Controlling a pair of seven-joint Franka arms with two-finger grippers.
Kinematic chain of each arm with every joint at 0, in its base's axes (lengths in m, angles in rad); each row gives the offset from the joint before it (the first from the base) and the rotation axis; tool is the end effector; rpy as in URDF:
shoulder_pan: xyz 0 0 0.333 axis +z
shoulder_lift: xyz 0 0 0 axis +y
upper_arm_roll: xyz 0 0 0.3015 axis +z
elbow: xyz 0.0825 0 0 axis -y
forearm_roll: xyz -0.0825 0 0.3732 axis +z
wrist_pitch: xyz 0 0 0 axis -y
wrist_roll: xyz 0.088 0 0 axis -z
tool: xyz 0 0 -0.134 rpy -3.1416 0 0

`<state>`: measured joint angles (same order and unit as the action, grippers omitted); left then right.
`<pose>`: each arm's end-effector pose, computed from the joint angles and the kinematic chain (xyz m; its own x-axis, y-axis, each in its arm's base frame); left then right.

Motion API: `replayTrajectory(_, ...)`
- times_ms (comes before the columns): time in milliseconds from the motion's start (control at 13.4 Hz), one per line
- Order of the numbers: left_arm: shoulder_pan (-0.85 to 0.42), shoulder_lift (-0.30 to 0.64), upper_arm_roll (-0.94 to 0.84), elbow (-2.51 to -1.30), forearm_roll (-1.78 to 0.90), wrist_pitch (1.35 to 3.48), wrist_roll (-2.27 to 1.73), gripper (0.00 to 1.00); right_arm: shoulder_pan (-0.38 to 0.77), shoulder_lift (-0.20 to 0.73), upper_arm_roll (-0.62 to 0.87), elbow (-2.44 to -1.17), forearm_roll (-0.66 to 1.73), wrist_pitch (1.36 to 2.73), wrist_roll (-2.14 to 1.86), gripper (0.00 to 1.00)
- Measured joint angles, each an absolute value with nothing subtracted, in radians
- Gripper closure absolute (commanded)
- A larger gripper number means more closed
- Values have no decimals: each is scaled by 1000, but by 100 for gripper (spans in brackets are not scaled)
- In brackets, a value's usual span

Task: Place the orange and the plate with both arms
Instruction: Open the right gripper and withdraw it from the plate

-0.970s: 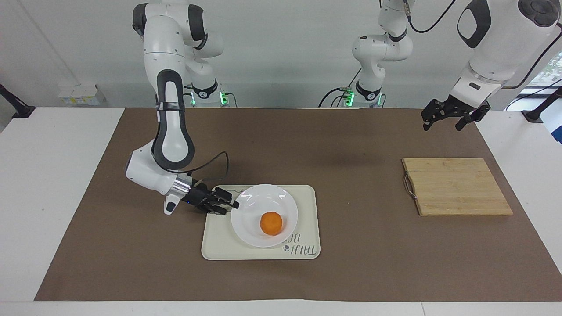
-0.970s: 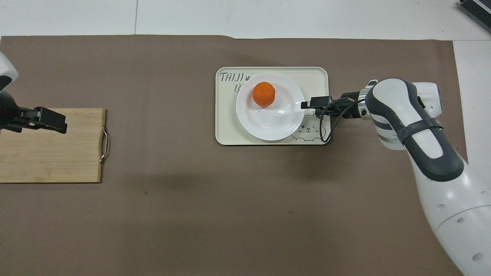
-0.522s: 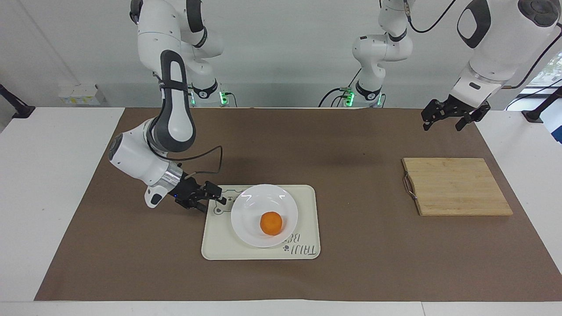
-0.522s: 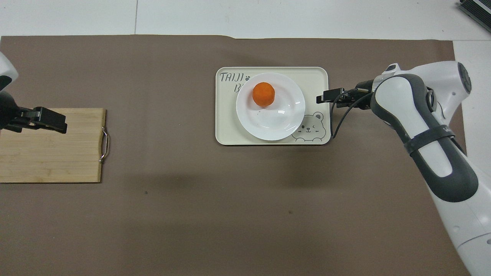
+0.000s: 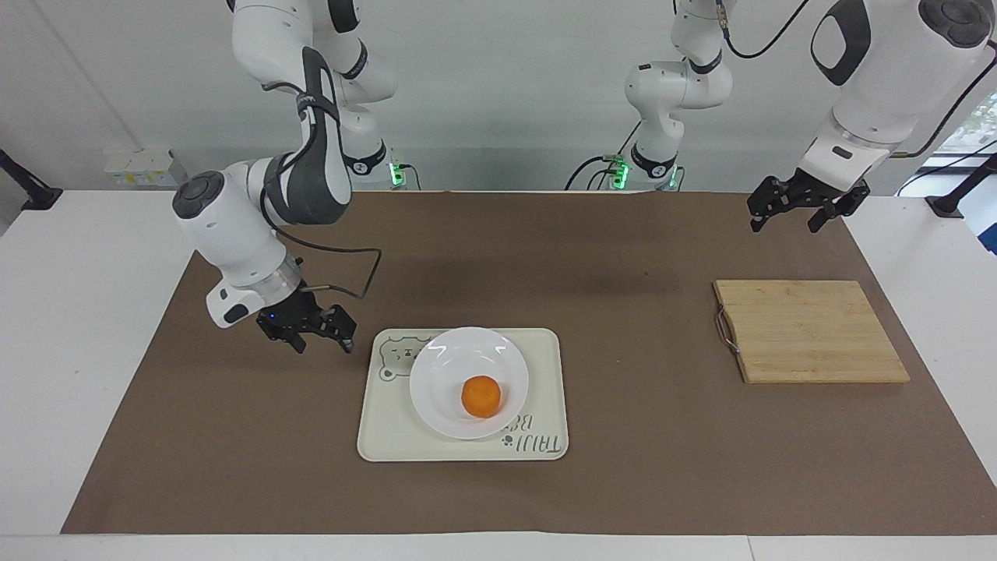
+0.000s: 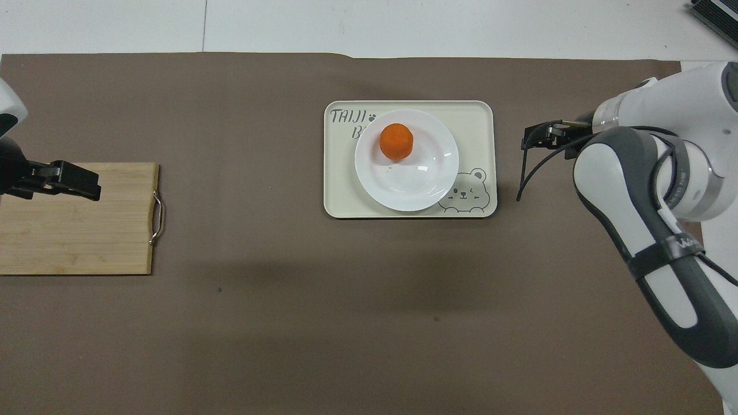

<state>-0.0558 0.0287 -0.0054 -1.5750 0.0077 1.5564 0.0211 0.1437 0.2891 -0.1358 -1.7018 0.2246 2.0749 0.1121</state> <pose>0.5474 -0.0325 0.5642 0.9955 -0.0820 -0.0474 -0.0824 -0.9966 -0.0065 0.6386 0.0278 0.3981 0.9778 -0.2006 0.0604 -0.1876 -0.9668 -0.1736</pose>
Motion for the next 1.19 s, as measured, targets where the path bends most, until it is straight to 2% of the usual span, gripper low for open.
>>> replayTrajectory(299, -56, 29, -5, -1575, 8, 1556, 21, 0, 104, 189, -140, -1701, 126, 1920, 181, 0)
replayTrajectory(746, -56, 29, -5, -1575, 8, 1556, 21, 0, -24, 69, -143, -1702, 92, 1764, 18, 0)
replayTrajectory(970, -56, 29, -5, -1575, 8, 1556, 21, 0, -15, 31, -136, -1694, 52, 1719, 12, 0)
replayTrajectory(1194, -56, 29, -5, -1575, 8, 1556, 21, 0, -6, -15, -128, -1617, 40, 1592, 12, 0)
